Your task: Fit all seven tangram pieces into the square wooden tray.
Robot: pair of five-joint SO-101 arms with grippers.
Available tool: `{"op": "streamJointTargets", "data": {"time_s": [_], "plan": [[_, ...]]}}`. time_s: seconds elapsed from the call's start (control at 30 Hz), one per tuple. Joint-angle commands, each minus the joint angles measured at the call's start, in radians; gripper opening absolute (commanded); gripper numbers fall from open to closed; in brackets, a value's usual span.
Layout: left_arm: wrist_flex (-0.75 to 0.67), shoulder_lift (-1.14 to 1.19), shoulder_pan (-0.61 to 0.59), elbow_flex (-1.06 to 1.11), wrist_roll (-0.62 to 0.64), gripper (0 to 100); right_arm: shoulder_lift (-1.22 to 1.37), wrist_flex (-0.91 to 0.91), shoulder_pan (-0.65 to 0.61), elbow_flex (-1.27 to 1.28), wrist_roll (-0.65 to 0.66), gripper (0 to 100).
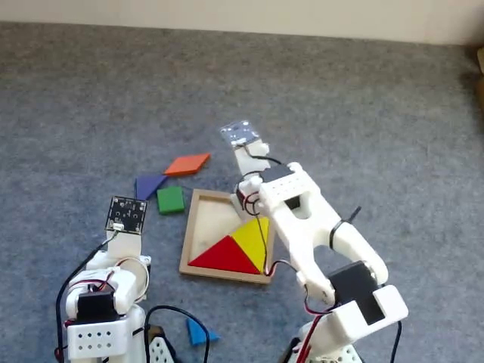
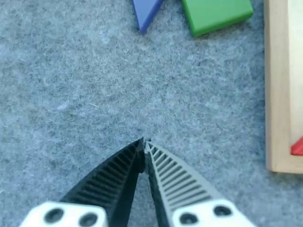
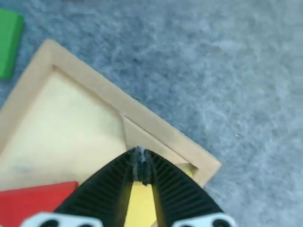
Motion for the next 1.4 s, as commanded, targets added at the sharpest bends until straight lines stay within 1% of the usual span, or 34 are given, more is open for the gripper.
{"op": "streamJointTargets", "data": {"time_s": [0.0, 0.17, 0.23, 0.37, 0.5, 0.73, 0.87, 1.07, 1.37], "plan": [[0.006, -0.053, 0.012, 0.021, -0.006, 1, 0.002, 0.013, 0.062, -0.033, 0.011, 0.6], [0.006, -0.053, 0.012, 0.021, -0.006, 1, -0.002, 0.015, 0.104, -0.035, 0.011, 0.6], [0.006, -0.053, 0.012, 0.021, -0.006, 1, -0.021, 0.056, 0.107, -0.035, 0.011, 0.6], [0.006, -0.053, 0.012, 0.021, -0.006, 1, -0.166, 0.160, 0.093, -0.033, 0.011, 0.6], [0.006, -0.053, 0.012, 0.021, -0.006, 1, -0.335, 0.183, 0.073, -0.015, 0.005, 0.6], [0.006, -0.053, 0.012, 0.021, -0.006, 1, -0.556, 0.199, 0.058, 0.182, 0.003, 0.6], [0.006, -0.053, 0.012, 0.021, -0.006, 1, -0.723, 0.199, 0.056, 0.329, 0.003, 0.6], [0.006, -0.053, 0.012, 0.021, -0.006, 1, -0.952, 0.193, 0.056, 0.476, 0.003, 0.6], [0.006, -0.053, 0.012, 0.021, -0.006, 1, -1.119, 0.176, 0.058, 0.595, 0.003, 0.6]]}}
